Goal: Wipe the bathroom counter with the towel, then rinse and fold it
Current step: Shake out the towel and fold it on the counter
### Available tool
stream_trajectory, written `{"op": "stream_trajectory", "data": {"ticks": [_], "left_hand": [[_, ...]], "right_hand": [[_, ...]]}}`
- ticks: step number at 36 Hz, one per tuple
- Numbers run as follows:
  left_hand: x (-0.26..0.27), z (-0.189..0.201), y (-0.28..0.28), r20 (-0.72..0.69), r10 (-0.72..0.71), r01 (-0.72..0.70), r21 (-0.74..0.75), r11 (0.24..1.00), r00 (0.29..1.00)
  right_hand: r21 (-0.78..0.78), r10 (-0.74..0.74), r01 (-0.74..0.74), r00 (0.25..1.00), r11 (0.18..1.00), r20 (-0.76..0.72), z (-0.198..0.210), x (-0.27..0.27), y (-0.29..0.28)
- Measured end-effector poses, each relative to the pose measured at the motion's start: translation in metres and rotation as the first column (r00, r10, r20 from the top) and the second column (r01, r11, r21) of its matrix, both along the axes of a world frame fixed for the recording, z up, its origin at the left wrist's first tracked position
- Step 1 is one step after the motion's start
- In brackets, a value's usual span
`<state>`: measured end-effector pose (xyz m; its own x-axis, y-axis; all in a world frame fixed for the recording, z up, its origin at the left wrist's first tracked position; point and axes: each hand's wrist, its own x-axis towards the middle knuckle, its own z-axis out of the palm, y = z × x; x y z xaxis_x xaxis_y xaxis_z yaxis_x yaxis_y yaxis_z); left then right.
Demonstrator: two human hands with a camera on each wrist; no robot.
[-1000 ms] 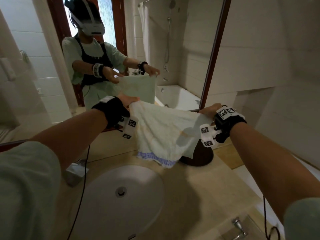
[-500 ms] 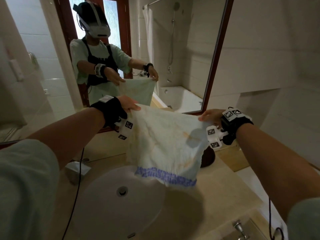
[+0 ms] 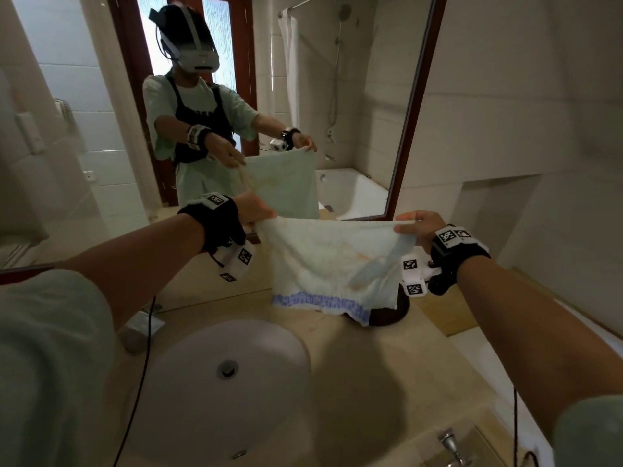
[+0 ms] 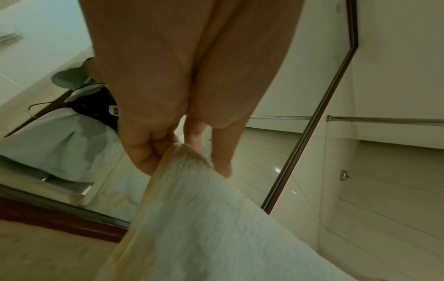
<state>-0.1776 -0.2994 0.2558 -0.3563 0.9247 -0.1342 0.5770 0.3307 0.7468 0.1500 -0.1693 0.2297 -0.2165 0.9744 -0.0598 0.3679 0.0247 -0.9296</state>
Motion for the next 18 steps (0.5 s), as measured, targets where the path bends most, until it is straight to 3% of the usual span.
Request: {"op": "stream_trajectory", "data": {"ticks": [5,11,18], "left_hand": [[0.012,-0.010,0.010,-0.062,-0.104,0.103,-0.029,0.994,0.993],[0.030,-0.019,0.023,-0.019,0.042,-0.038,0.170,0.985,0.999],[0.064,-0.028,0.029,-0.182,0.163,-0.122,0.219,0.968,0.970]], "right_hand": [[0.027,0.004,-0.006,0.995,1.000,0.098,0.001,0.021,0.011],[0.155,-0.030,-0.010,0.968,0.988,0.249,0.001,0.046,0.018],[0.207,-0.024,-0.071,0.904,0.976,0.427,0.000,0.073,0.027]]}}
